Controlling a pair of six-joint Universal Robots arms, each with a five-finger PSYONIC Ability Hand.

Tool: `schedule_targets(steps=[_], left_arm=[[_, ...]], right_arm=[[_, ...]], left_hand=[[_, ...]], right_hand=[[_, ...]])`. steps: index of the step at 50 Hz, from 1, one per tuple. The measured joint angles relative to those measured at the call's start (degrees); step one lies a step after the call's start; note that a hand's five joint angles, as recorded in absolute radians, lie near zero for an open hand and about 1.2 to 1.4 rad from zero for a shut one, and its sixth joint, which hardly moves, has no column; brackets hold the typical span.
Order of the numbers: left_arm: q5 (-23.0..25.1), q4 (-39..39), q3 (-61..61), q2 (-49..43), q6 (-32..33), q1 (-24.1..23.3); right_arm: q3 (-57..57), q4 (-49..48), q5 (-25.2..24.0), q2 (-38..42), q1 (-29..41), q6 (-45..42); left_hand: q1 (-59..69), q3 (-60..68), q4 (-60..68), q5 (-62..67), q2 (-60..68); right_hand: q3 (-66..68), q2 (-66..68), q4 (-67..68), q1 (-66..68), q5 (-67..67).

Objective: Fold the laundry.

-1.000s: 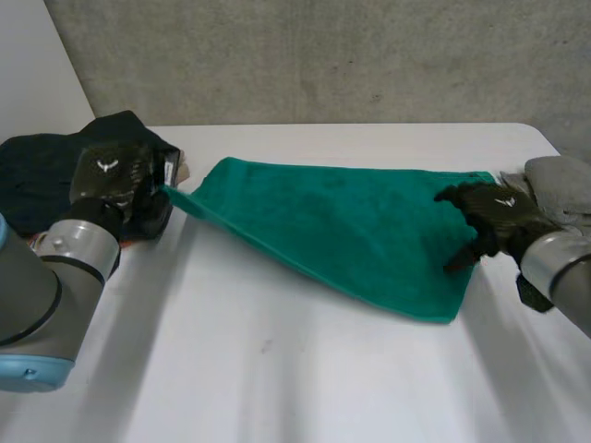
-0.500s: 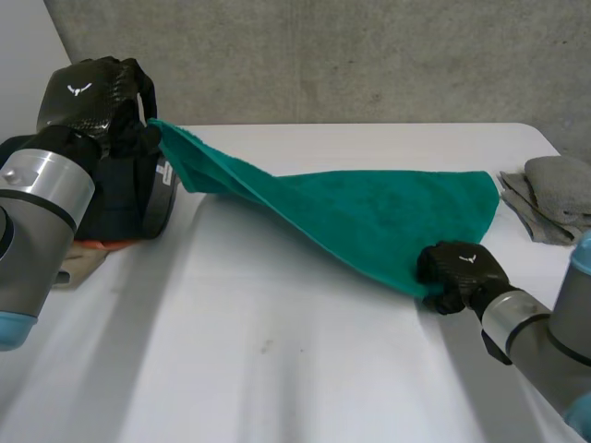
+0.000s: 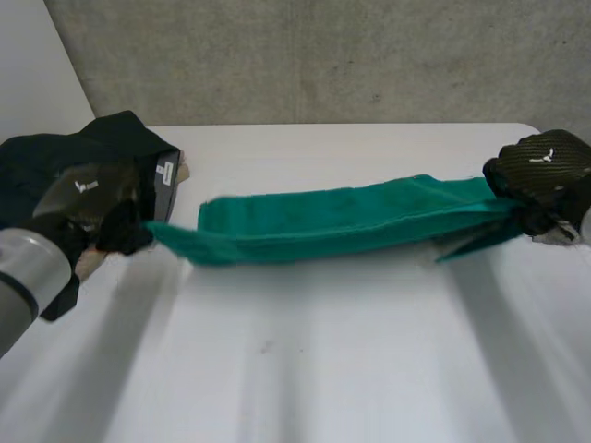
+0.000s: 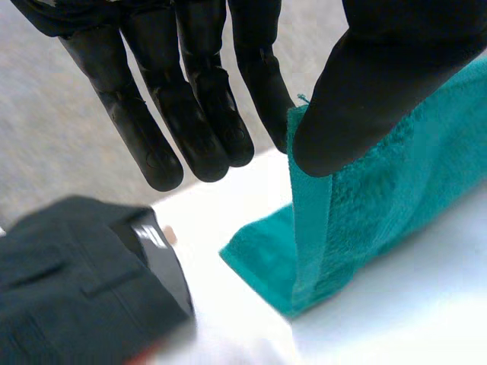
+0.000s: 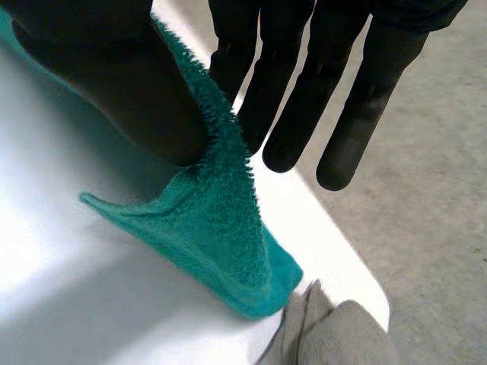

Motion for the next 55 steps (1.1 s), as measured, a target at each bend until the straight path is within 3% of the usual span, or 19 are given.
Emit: schedule_targets(steps=[5,8,16,19,21,26,30,35,38,44,50,53,55], left_arm=[[1.27,-4.38,-1.36,-0.48,4.21,-0.81],[0.96,-4.51,-1.44,-2.56,5.79,-1.77],[-2.43,0.75,2.86,-11.98,7.37,-4.21],[-5.01,7.33,11.93,-18.86,6.49,-5.09],[-5.81,10.08,16.30,-20.56,5.81,-5.23],[-9.30,20.01,30.58,-22.91,2.59,-4.90],[-13.51,27.27,39.98,-22.78,-0.43,-3.58],[-15.43,27.78,44.11,-22.05,-2.64,-2.15],[-14.97,25.34,43.26,-21.50,-3.39,-1.46],[-12.24,21.39,31.00,-18.69,-4.01,-0.07],[-9.66,23.65,16.48,-16.79,-3.67,-0.45],[-8.23,25.63,8.56,-16.93,-3.34,-1.88],[-7.71,26.60,4.62,-17.39,-3.17,-3.09]], right_arm=[[-5.91,12.19,-0.73,3.71,0.38,-9.40],[-8.48,14.61,0.88,7.01,1.54,-12.33],[-14.31,9.96,8.51,16.72,5.81,-13.62],[-19.57,0.24,12.69,21.80,8.43,-12.44],[-21.23,-3.21,13.31,22.58,8.91,-11.92],[-28.17,-23.80,14.43,22.52,10.01,-8.09],[-29.64,-39.32,12.10,19.56,9.73,-4.58],[-28.29,-45.42,5.40,16.36,8.78,-2.12],[-27.24,-42.93,0.57,15.33,7.87,-1.47],[-25.07,-26.00,-9.72,16.11,5.89,-3.14],[-21.19,-11.87,-13.19,19.19,5.09,-10.58],[-17.79,-8.25,-11.84,20.85,5.75,-14.36],[-16.24,-7.61,-10.83,21.37,6.21,-15.29]], left_hand=[[0.00,0.00,0.00,0.00,0.00],[0.00,0.00,0.00,0.00,0.00],[0.00,0.00,0.00,0.00,0.00],[0.00,0.01,0.01,0.00,0.03],[0.00,0.04,0.01,0.00,0.05],[0.00,0.05,0.01,0.00,0.05],[0.35,0.05,0.01,0.68,0.05],[0.45,0.05,0.01,1.42,0.05],[0.45,0.05,0.01,1.42,0.05],[0.45,0.05,0.01,1.42,0.06],[0.32,-0.01,-0.04,1.37,-0.15],[-17.84,-17.41,-18.08,-15.56,-18.92],[-38.17,-36.14,-36.02,-33.52,-36.86]], right_hand=[[0.00,0.00,0.11,0.00,0.03],[0.00,0.00,0.12,0.00,0.02],[0.00,0.00,0.12,0.00,0.00],[0.00,0.00,0.13,0.00,0.00],[0.05,0.00,0.14,0.00,0.00],[0.17,0.00,0.14,0.00,0.00],[0.17,0.00,0.14,0.00,0.23],[0.17,0.00,0.14,0.00,0.87],[0.17,0.00,0.14,0.00,0.78],[0.17,0.00,0.15,0.00,0.87],[0.17,0.00,0.15,0.00,0.87],[0.17,0.00,0.16,0.00,0.87],[0.17,0.00,0.16,-0.03,0.87]])
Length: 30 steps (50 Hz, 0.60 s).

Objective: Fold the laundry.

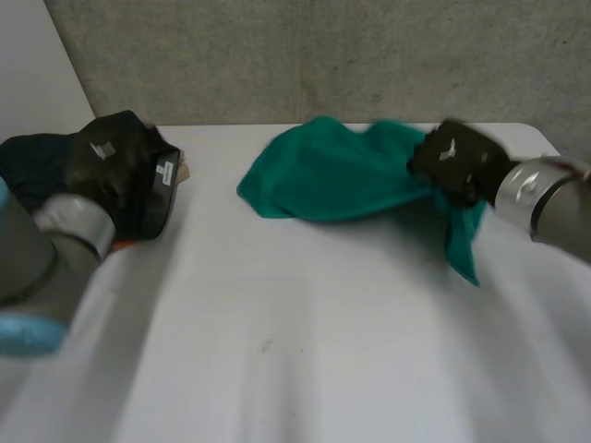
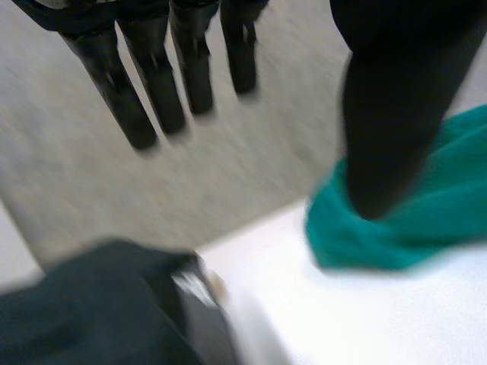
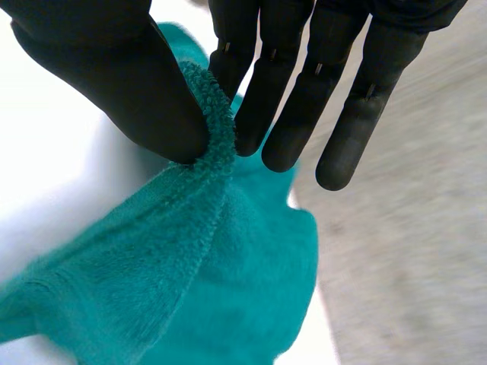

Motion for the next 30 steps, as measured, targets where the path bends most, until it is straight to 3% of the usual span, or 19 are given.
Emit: schedule_targets(steps=[1,2,4,17,30], left_arm=[[0.10,0.51,-1.87,-0.34,0.08,-0.77],[-0.04,1.24,-4.58,-1.02,0.18,-2.31],[-0.67,2.11,-6.86,-1.85,0.22,-4.16],[-12.35,6.45,-6.35,-4.52,-1.55,-13.52],[-13.63,5.86,3.73,-14.03,-4.31,-18.90]], right_arm=[[1.62,0.15,1.15,0.47,0.53,-0.48],[3.34,-0.37,2.65,0.76,1.30,-0.19],[5.12,-1.69,4.54,0.82,2.39,1.26],[5.99,-2.68,9.57,-7.05,9.59,11.90],[5.27,2.66,10.83,-16.75,16.15,15.41]], left_hand=[[-4.01,-2.37,-3.66,-3.69,-3.61],[-14.62,-14.60,-15.99,-15.34,-14.55],[-16.51,-20.13,-21.04,-19.83,-19.67],[-16.51,-20.33,-21.25,-19.83,-20.00],[-16.51,-20.33,-21.25,-19.83,-20.00]], right_hand=[[0.00,0.00,0.00,0.01,0.00],[0.00,0.00,0.00,0.01,0.00],[0.00,0.00,0.00,0.01,-0.06],[0.00,0.00,0.00,0.01,0.00],[0.00,0.00,0.00,0.01,-0.08]])
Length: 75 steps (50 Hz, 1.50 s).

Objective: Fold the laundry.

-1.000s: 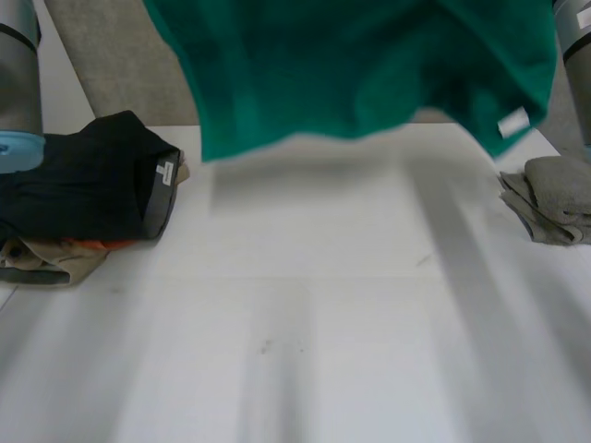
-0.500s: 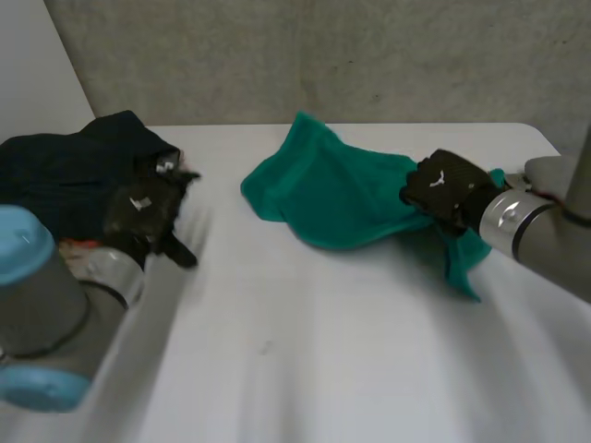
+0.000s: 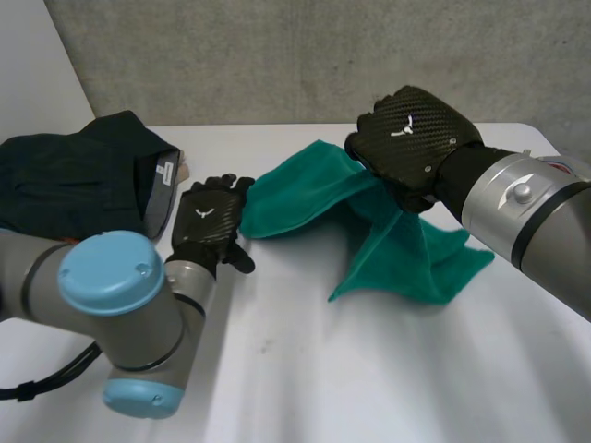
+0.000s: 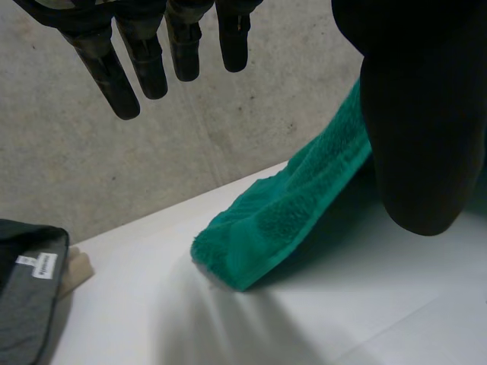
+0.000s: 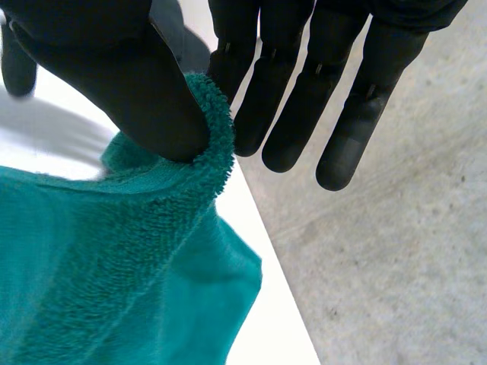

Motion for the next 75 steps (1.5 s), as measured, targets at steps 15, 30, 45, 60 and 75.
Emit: schedule_targets(steps=[15,30,45,60,75], left_arm=[[-1.20,-7.24,9.60,-9.82,-10.40,-2.63],[-3.64,-8.40,7.37,-8.14,-9.15,0.87],[10.49,-18.59,-7.75,29.99,7.63,18.04],[16.82,-30.85,6.80,9.79,20.90,19.59],[6.62,-6.07,43.87,0.57,15.66,17.10]], right_arm=[[-1.10,1.48,3.68,-6.49,4.37,4.14],[-1.89,2.21,5.66,-8.46,1.61,7.40],[1.81,11.43,2.08,-4.19,-14.70,-5.91],[2.35,-3.62,7.14,15.93,-14.32,1.14],[-21.21,-36.39,16.55,21.29,-13.55,11.28]], left_hand=[[8.51,6.43,6.82,5.73,6.99],[55.36,56.25,57.02,53.77,56.70],[55.36,56.28,57.05,53.77,56.82],[55.36,56.47,57.15,53.77,56.87],[55.36,56.48,57.28,54.20,56.89]], right_hand=[[0.00,0.00,0.00,0.00,0.08],[0.00,0.00,0.00,0.00,0.08],[0.00,0.00,0.00,0.00,0.56],[0.00,0.00,0.02,0.00,1.53],[0.00,0.00,0.00,0.00,1.86]])
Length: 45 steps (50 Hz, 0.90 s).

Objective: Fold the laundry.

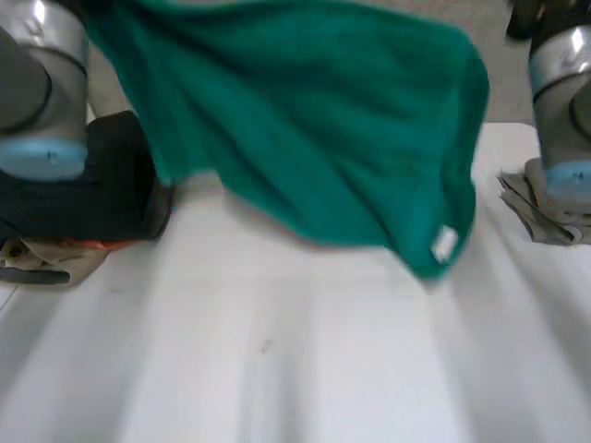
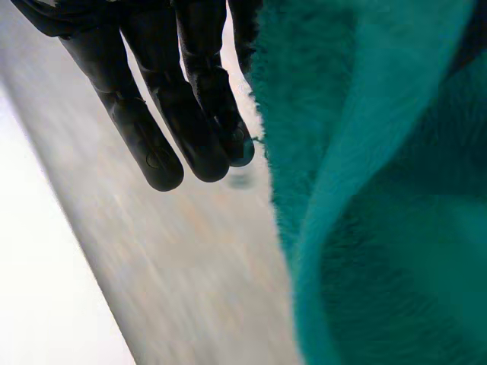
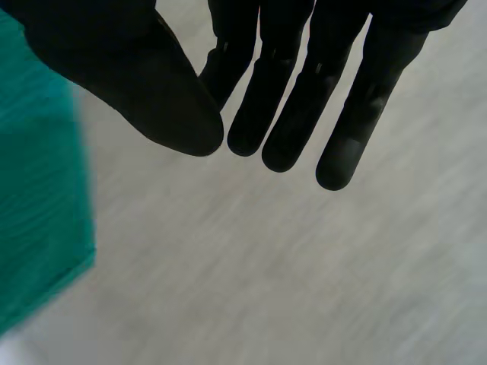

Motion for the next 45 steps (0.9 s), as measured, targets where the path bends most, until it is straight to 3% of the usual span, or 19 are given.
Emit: schedule_targets(steps=[7,18,22,24,29,35,36,45], left_arm=[[0.97,1.98,-1.85,4.26,-4.10,0.44],[4.64,-2.39,-26.02,11.29,-4.94,1.75],[6.46,-0.08,-33.91,13.98,-4.60,1.44],[7.66,1.61,-36.77,15.70,-4.42,1.10],[10.41,4.24,-40.81,20.82,-3.69,-0.21],[12.20,1.57,-40.52,26.78,-2.75,-2.19],[12.63,-0.19,-39.76,28.36,-2.64,-2.78],[14.27,-9.30,-34.82,34.52,-2.78,-5.29]], right_arm=[[1.42,-7.00,-4.84,-5.31,-0.20,3.23],[14.27,5.51,-13.99,-10.25,-2.64,2.78],[19.50,9.63,-16.57,-10.07,-3.33,2.38],[21.25,11.38,-17.33,-9.52,-3.61,2.49],[22.85,15.94,-18.05,-7.03,-4.03,4.95],[21.19,21.33,-17.65,-3.69,-3.06,13.75],[20.26,22.86,-17.43,-2.26,-2.02,18.85],[15.57,22.87,-16.94,5.26,5.55,35.88]], left_hand=[[0.00,0.00,0.00,0.01,0.00],[0.00,0.03,0.00,0.01,0.02],[0.00,0.07,0.01,0.01,0.05],[0.00,0.07,0.01,0.01,0.05],[0.00,0.07,0.01,0.01,0.06],[0.00,0.07,0.01,0.01,0.06],[0.00,0.07,0.01,0.01,0.06],[0.00,0.07,0.01,0.01,0.06]], right_hand=[[0.00,0.00,0.00,0.00,0.00],[-0.07,-0.07,-0.07,-0.04,0.00],[-21.47,-21.50,-21.79,-18.43,-22.98],[-38.69,-38.80,-39.10,-36.20,-40.97],[-54.89,-54.04,-55.23,-50.66,-56.25],[-56.54,-55.60,-56.99,-51.47,-56.85],[-56.54,-55.60,-56.99,-51.46,-56.85],[-56.54,-55.60,-56.99,-51.47,-56.86]])
